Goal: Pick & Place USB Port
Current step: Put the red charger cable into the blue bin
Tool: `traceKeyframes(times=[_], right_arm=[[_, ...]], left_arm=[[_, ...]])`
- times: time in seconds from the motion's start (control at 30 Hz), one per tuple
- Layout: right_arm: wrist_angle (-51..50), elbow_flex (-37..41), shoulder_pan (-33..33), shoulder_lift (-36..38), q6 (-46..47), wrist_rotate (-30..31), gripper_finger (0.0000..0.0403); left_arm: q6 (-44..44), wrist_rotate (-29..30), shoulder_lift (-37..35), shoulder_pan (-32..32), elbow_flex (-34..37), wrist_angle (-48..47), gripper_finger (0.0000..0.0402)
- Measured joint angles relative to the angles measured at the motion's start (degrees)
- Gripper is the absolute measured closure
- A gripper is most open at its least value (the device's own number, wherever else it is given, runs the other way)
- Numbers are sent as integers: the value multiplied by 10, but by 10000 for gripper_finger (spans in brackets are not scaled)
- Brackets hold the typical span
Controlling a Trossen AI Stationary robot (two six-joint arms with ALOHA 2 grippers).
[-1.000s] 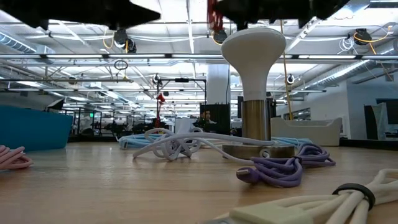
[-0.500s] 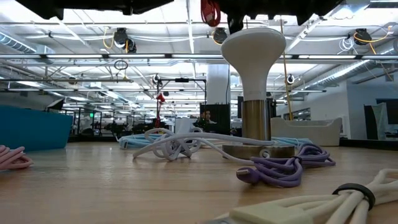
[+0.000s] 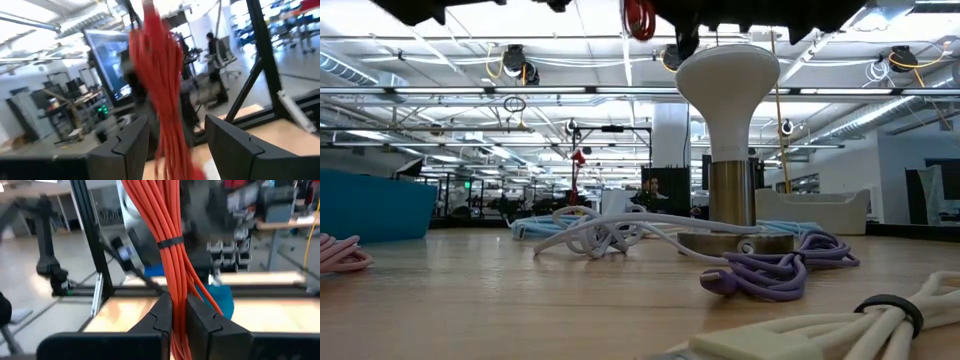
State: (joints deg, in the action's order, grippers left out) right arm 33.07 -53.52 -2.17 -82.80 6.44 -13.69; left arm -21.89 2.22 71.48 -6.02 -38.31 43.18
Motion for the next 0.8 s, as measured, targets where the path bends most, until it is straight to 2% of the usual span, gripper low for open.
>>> traceKeyframes(times=[0.2,0.47,0.57,0.7,0.8], right_arm=[[11,0,0,-15,4,-1,383],[14,0,1,-15,-2,-1,383],[13,0,2,-15,-5,-6,383],[15,0,7,-15,-16,-15,383],[18,0,15,-14,-19,-10,381]], left_arm=[[-3,-3,51,0,-34,-20,203],[0,-3,70,0,-48,-18,215],[7,-3,70,0,-48,-18,260],[27,5,70,0,-48,-10,364],[66,14,70,2,-48,1,377]])
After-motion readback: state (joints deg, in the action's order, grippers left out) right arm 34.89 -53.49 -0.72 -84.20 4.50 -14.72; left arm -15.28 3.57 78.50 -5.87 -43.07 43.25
